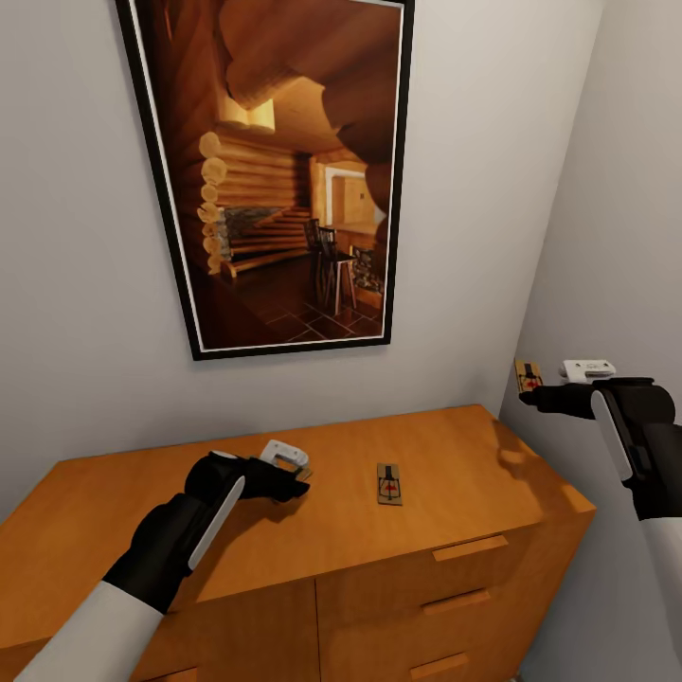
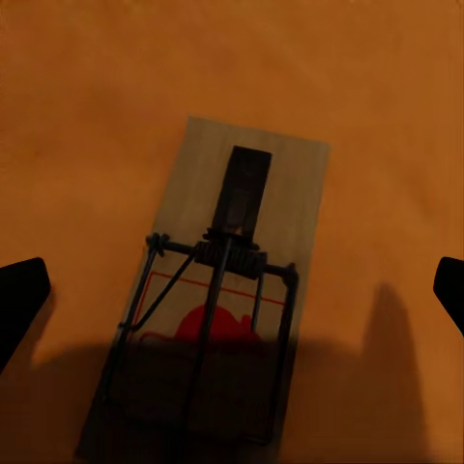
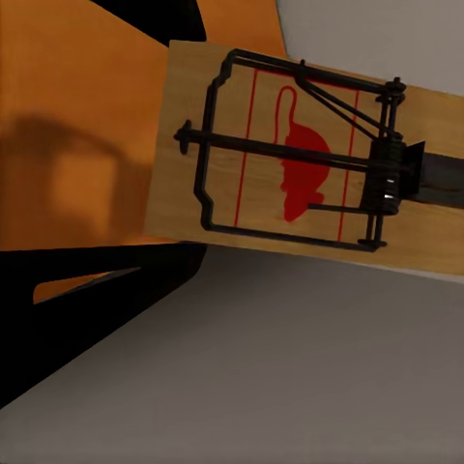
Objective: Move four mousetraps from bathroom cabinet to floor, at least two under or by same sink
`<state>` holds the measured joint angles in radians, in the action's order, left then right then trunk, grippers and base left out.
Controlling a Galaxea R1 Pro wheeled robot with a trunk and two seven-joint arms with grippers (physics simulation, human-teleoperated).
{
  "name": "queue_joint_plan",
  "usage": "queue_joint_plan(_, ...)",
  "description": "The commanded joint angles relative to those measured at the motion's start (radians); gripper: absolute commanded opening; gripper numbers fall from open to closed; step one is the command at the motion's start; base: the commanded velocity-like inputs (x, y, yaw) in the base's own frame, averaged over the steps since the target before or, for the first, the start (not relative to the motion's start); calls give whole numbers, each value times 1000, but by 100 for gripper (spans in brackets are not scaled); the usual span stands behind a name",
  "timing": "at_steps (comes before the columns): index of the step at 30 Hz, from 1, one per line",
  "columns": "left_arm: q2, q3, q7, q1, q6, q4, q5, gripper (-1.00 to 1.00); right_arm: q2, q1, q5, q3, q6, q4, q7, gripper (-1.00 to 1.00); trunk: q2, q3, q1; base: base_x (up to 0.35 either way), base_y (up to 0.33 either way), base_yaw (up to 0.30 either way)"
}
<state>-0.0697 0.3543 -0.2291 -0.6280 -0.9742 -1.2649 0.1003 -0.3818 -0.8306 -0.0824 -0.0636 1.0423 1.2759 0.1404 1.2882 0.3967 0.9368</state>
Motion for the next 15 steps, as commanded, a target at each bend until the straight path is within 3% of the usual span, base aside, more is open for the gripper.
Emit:
queue_joint_plan(1,-1,2,6,-1,-5,-3,9,100,0,-1,-11,-1,5,1,-4,-100,1,1,0,0,0,0)
queue_joint_plan(15,0,0,6,-1,-28,-12,4,100,0,-1,-13,-1,5,0,-4,-100,1,1,0,-10,7,0)
